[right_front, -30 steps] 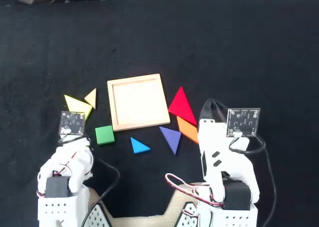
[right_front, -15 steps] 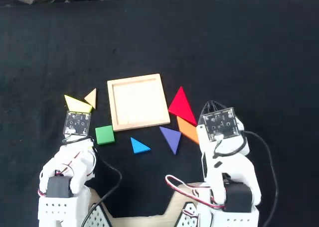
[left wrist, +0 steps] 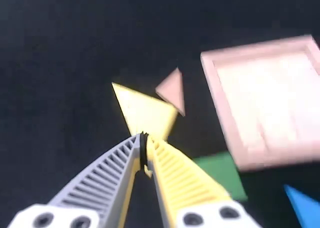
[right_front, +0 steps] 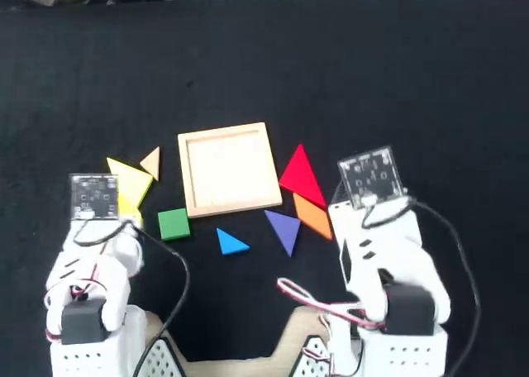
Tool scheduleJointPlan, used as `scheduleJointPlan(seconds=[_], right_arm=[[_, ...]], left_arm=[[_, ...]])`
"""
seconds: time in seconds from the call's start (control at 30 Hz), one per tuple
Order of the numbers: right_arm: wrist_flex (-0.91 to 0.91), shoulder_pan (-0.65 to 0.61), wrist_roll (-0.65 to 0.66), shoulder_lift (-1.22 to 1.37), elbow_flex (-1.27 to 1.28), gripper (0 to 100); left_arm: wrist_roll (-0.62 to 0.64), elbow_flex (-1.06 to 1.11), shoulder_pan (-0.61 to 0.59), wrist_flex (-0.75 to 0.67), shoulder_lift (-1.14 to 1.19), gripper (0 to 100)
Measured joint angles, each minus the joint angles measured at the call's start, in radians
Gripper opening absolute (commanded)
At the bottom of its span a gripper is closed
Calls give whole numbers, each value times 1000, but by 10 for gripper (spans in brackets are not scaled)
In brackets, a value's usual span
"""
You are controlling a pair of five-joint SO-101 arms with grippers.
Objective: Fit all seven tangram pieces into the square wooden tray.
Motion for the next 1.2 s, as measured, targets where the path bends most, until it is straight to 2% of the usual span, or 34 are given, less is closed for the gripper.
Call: scheduleJointPlan(seconds=[0.13,0.23,0.43,0.57,0.73,0.87,0.97,1.2], right_arm=[[0,0,0,101,-31,116],[0,0,-3,144,-31,178],[0,0,-3,155,-31,125],[0,0,-3,158,-31,124],[0,0,-6,158,-41,124],[37,-3,-6,160,-109,124],[66,-40,-5,212,-149,124],[69,-110,-5,470,-239,123]], left_arm=[[0,8,-84,-103,0,33],[0,9,-84,-115,0,34],[-71,-17,29,-6,29,34],[-77,-68,38,-23,189,34],[-77,-265,41,-29,520,37],[-54,-430,41,-29,813,165],[17,-479,44,-29,994,180],[64,-496,46,-29,1080,171]])
